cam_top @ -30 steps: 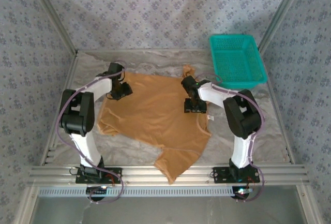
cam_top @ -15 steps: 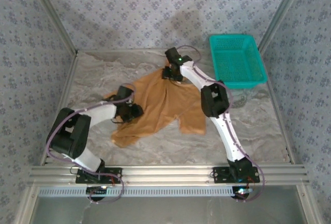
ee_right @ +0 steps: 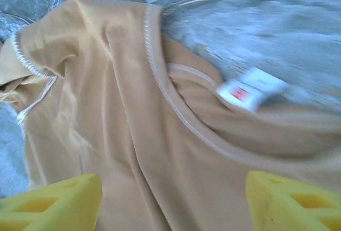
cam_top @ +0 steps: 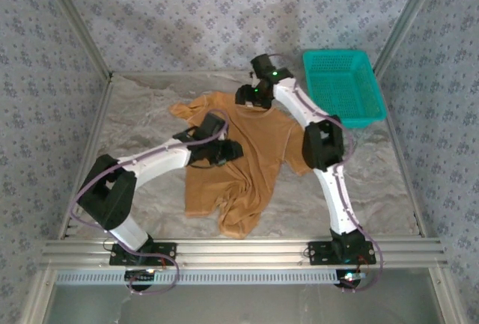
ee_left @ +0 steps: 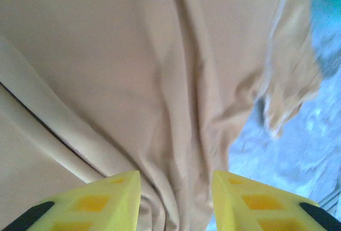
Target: Fold the inside-out t-shirt
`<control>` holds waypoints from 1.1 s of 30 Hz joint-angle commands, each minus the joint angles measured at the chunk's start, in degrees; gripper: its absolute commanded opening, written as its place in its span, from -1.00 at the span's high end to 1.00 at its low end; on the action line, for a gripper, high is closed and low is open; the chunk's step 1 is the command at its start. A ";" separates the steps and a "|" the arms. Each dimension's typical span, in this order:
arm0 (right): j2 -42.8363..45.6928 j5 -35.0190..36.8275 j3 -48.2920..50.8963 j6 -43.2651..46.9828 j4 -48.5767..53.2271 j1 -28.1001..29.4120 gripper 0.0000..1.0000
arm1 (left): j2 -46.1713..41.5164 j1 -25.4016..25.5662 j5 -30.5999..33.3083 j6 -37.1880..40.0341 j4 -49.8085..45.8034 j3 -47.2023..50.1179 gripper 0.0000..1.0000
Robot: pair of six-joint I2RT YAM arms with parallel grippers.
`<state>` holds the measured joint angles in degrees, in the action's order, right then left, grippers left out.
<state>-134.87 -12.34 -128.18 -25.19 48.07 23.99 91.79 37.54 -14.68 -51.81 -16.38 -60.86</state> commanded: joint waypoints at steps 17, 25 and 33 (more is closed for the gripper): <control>17.12 6.25 44.32 -3.81 -9.66 0.57 -0.28 | 13.17 -19.30 -9.21 6.96 -2.26 -2.74 0.24; -0.06 10.91 25.10 -0.72 -3.06 -2.14 -0.25 | 16.52 -27.59 -2.41 9.35 -1.06 0.99 0.26; -15.27 8.71 -7.01 2.76 4.14 -3.07 -0.26 | 16.26 -26.90 -0.67 6.60 0.53 -0.75 0.25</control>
<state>-144.94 -2.59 -129.80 -24.95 46.59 21.08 106.26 9.47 -19.66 -44.12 -14.50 -61.89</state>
